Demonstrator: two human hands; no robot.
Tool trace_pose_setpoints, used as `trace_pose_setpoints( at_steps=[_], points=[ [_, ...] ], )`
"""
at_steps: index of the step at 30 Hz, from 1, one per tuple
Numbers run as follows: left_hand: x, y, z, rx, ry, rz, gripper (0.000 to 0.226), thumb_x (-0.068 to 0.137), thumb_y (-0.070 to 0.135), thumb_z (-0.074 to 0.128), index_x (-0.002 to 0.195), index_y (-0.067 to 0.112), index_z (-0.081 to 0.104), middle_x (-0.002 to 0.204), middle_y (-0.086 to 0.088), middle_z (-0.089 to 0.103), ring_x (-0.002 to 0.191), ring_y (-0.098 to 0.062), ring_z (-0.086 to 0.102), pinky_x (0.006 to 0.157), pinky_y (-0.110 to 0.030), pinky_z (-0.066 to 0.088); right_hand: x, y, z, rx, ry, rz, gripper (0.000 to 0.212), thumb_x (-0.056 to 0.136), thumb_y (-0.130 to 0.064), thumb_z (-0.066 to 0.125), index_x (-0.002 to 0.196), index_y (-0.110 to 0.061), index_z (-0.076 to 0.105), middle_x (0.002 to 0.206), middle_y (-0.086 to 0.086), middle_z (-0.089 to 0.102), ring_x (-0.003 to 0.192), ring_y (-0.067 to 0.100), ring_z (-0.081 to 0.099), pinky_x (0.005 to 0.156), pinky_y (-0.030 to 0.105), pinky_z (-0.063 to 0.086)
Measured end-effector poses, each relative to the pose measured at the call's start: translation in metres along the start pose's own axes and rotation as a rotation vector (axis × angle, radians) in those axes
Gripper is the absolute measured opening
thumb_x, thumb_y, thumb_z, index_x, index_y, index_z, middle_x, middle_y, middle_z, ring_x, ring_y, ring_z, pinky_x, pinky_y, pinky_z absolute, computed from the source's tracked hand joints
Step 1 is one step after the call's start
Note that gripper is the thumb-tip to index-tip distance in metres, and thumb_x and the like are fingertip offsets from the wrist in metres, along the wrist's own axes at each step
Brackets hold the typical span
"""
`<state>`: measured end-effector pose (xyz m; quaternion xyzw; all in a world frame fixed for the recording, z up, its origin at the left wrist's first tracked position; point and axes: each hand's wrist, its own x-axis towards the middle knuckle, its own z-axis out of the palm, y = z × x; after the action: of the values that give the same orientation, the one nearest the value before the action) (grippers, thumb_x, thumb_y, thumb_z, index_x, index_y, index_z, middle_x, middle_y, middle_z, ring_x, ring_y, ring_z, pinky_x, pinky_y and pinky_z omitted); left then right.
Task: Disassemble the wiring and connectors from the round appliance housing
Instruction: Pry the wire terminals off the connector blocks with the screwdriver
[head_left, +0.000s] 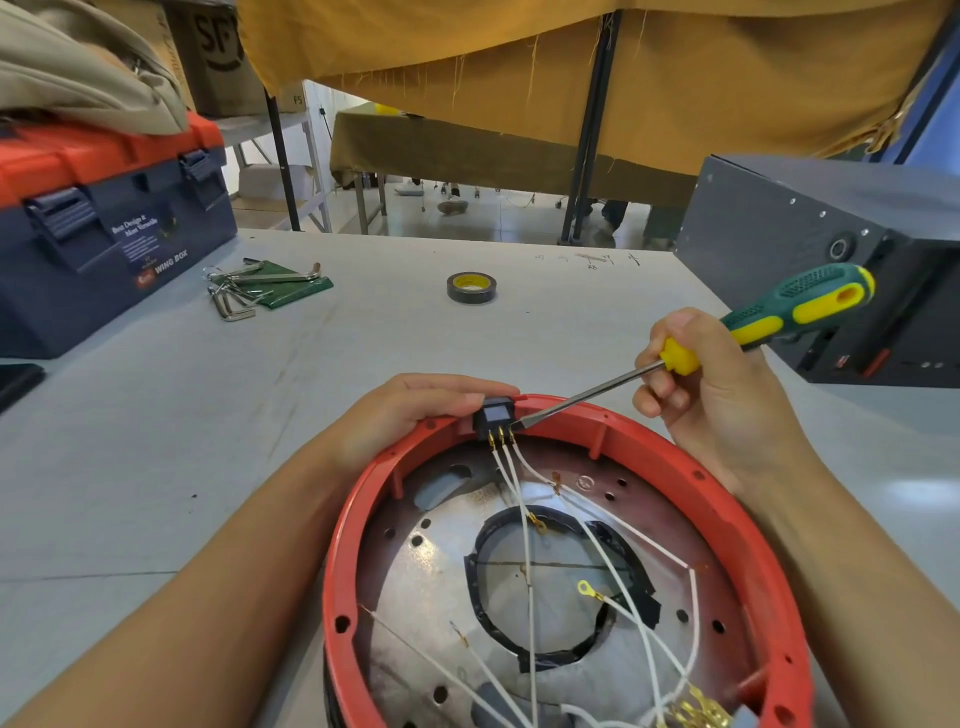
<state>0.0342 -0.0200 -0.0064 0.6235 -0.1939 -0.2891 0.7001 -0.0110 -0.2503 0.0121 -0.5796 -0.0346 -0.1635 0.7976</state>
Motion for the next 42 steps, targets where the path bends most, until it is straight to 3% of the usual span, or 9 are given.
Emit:
trace_pose_setpoints(
  at_steps=[4,12,24,29,34,38,42],
  points=[
    [-0.001,0.000,0.000,-0.010,-0.001,-0.001,0.040,0.078,0.015,0.054,0.115,0.004,0.065,0.112,-0.017,0.068,0.104,-0.028,0.066,0.079,-0.024,0.054,0.003,0.003,0.001,0.038,0.039,0.068,0.037,0.094,-0.011,0.042,0.058,-0.008,0.049,0.043,0.001,0.035,0.042,0.011,0.028,0.041,0.019,0.039],
    [-0.001,0.000,0.000,-0.018,0.001,0.002,0.039,0.078,0.015,0.055,0.113,0.005,0.067,0.111,-0.017,0.069,0.102,-0.028,0.067,0.077,-0.023,0.054,0.005,0.005,0.004,0.075,0.037,0.193,0.039,0.094,-0.013,0.043,0.056,-0.007,0.048,0.039,0.001,0.034,0.034,0.010,0.035,0.039,0.017,0.038],
    [-0.001,0.003,0.000,-0.025,0.019,-0.009,0.040,0.077,0.014,0.054,0.115,0.002,0.064,0.110,-0.017,0.069,0.100,-0.025,0.068,0.075,-0.022,0.054,0.004,0.002,0.001,0.098,0.116,0.058,0.031,0.095,-0.014,0.043,0.065,-0.008,0.048,0.046,-0.004,0.044,0.037,0.007,0.036,0.040,0.018,0.038],
    [-0.001,0.002,0.000,-0.035,0.015,-0.014,0.041,0.078,0.013,0.053,0.116,0.001,0.064,0.111,-0.017,0.068,0.101,-0.026,0.067,0.075,-0.023,0.054,0.001,0.002,0.002,0.054,0.095,-0.011,0.048,0.096,-0.011,0.042,0.051,-0.016,0.057,0.047,-0.002,0.042,0.038,0.008,0.034,0.042,0.018,0.039],
    [-0.001,0.002,0.000,-0.037,0.020,-0.013,0.041,0.077,0.013,0.053,0.116,0.002,0.064,0.112,-0.017,0.068,0.101,-0.025,0.067,0.075,-0.022,0.054,-0.001,0.001,0.002,0.024,0.085,-0.043,0.035,0.098,-0.011,0.042,0.064,-0.007,0.049,0.048,-0.002,0.042,0.038,0.007,0.034,0.042,0.019,0.039],
    [-0.001,0.002,-0.001,-0.012,0.018,-0.013,0.042,0.078,0.015,0.054,0.116,0.003,0.064,0.113,-0.016,0.068,0.104,-0.026,0.066,0.078,-0.022,0.054,-0.003,0.001,0.001,-0.002,0.066,-0.035,0.036,0.097,-0.010,0.041,0.061,-0.007,0.049,0.046,0.001,0.042,0.037,0.008,0.033,0.042,0.019,0.039],
    [0.000,0.001,-0.001,-0.028,0.011,-0.014,0.041,0.078,0.014,0.054,0.116,0.003,0.064,0.113,-0.016,0.068,0.105,-0.027,0.066,0.079,-0.023,0.054,-0.005,0.001,0.002,-0.036,0.037,-0.086,0.025,0.084,-0.017,0.051,0.062,-0.006,0.052,0.050,0.002,0.046,0.038,0.009,0.038,0.042,0.021,0.042]
  ],
)
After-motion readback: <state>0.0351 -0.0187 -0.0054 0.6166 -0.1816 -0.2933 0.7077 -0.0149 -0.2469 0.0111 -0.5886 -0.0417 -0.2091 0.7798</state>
